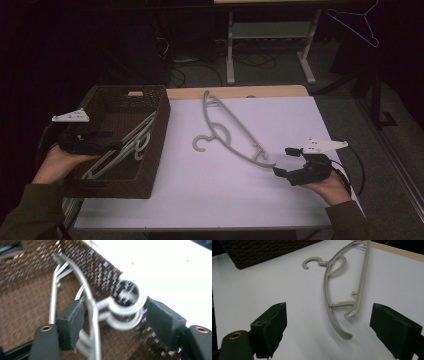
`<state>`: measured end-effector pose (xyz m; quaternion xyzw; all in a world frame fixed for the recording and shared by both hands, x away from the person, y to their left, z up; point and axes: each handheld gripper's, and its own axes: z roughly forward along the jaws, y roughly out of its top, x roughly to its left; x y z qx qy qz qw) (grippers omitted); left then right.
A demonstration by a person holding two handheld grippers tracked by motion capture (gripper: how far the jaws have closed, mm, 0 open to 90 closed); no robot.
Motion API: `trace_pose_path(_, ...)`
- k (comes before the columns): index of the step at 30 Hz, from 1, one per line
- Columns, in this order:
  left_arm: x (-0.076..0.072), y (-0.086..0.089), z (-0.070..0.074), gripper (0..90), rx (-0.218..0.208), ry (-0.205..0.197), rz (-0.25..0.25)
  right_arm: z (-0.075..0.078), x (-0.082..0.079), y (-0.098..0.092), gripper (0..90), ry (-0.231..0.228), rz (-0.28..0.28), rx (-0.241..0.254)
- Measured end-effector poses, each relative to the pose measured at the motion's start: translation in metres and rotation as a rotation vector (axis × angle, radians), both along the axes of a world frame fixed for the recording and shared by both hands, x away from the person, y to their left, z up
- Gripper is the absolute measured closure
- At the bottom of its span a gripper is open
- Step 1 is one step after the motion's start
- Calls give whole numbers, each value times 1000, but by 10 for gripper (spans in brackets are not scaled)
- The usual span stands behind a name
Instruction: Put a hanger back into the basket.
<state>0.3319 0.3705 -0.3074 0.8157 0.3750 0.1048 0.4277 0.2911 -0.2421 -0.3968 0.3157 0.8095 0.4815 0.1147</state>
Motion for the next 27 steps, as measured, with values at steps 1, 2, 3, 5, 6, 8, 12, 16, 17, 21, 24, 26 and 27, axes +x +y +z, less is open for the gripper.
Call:
trace_pose_path(1, 0, -4, 2, 278, -3, -10, -9, 0, 0, 0, 136, -1, 1, 0)
trace_pose_path(2, 0, -7, 3, 267, -4, -20, -14, 0, 0, 0, 136, 1, -1, 1)
trace_pose_path(3, 1, -11, 5, 249, -10, -26, -22, 1, -1, 0, 136, 1, -1, 4)
trace_pose_path(5, 1, -19, 7, 240, -23, -41, -38, 1, -1, 0, 136, -2, -2, 4)
trace_pose_path(6, 1, -24, 8, 230, -37, -48, -41, 2, -1, 0, 136, -1, -1, 6)
trace_pose_path(8, 1, -33, 9, 221, -45, -63, -57, 3, -1, 0, 136, -6, -1, 5)
trace_pose_path(12, 3, -52, 11, 216, -77, -86, -82, 4, -2, 1, 137, -5, -2, 10)
trace_pose_path(16, 4, -73, 12, 202, -92, -103, -114, 5, -2, 2, 136, -12, -1, 12)
trace_pose_path(17, 4, -78, 12, 198, -95, -105, -122, 6, -2, 2, 136, -13, -1, 13)
trace_pose_path(21, 2, -100, 11, 175, -114, -115, -153, 6, -2, 3, 136, -15, -1, 15)
trace_pose_path(24, 1, -120, 9, 167, -133, -117, -187, 7, -1, 4, 137, -16, -6, 18)
trace_pose_path(26, 1, -125, 8, 167, -140, -119, -193, 8, -1, 4, 137, -17, -6, 18)
trace_pose_path(27, 0, -130, 8, 166, -148, -118, -200, 8, -1, 5, 137, -15, -8, 20)
